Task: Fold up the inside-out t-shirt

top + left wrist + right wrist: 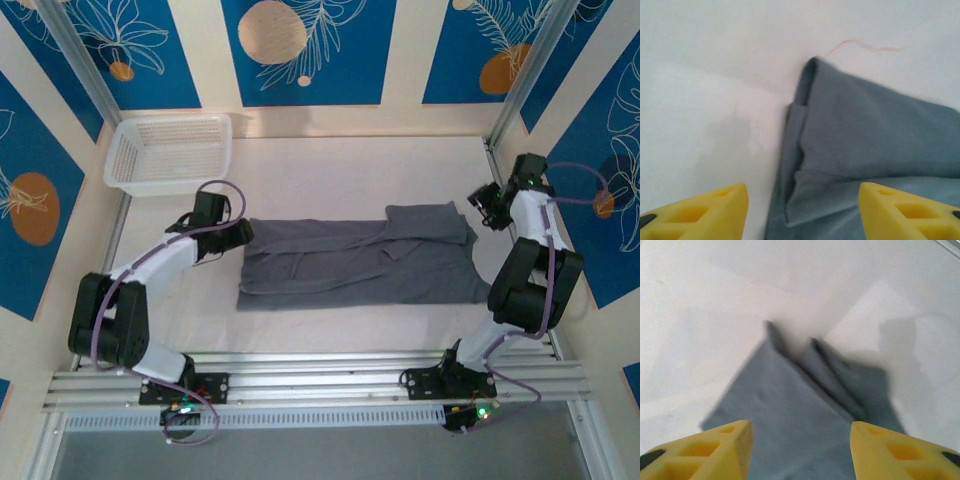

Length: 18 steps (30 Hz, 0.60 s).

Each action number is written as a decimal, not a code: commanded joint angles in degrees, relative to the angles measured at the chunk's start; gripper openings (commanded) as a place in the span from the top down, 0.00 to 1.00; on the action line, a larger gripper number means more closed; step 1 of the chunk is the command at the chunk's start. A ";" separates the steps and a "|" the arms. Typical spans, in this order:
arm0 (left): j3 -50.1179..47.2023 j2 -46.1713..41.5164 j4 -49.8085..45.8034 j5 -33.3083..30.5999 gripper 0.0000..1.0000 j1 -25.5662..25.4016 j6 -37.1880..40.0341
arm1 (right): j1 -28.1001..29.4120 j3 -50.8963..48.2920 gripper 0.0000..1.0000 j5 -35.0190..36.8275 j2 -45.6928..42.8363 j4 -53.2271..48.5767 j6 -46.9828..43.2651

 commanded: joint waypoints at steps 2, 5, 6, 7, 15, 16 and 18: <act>0.25 -3.63 2.74 1.07 0.35 -3.42 3.26 | 5.32 11.52 0.36 2.86 12.10 -5.14 -5.98; -1.22 -5.67 5.44 4.95 0.28 -4.33 5.62 | 7.55 20.54 0.35 7.90 20.25 -9.60 -7.47; -1.46 -6.20 5.57 5.83 0.25 -4.60 6.43 | 8.12 23.15 0.35 9.47 22.54 -11.00 -7.98; -1.56 -6.52 5.29 6.59 0.22 -4.70 7.17 | 8.57 25.62 0.35 11.03 24.79 -12.18 -8.43; -2.09 -7.00 3.92 6.99 0.19 -5.19 8.93 | 9.26 34.80 0.34 8.97 34.60 -17.69 -10.12; -2.05 -6.93 3.95 6.96 0.19 -5.24 8.94 | 9.23 34.63 0.35 8.34 34.70 -17.54 -10.17; -1.84 -6.73 4.01 6.80 0.18 -5.25 8.76 | 8.97 34.44 0.39 6.44 34.83 -17.50 -9.91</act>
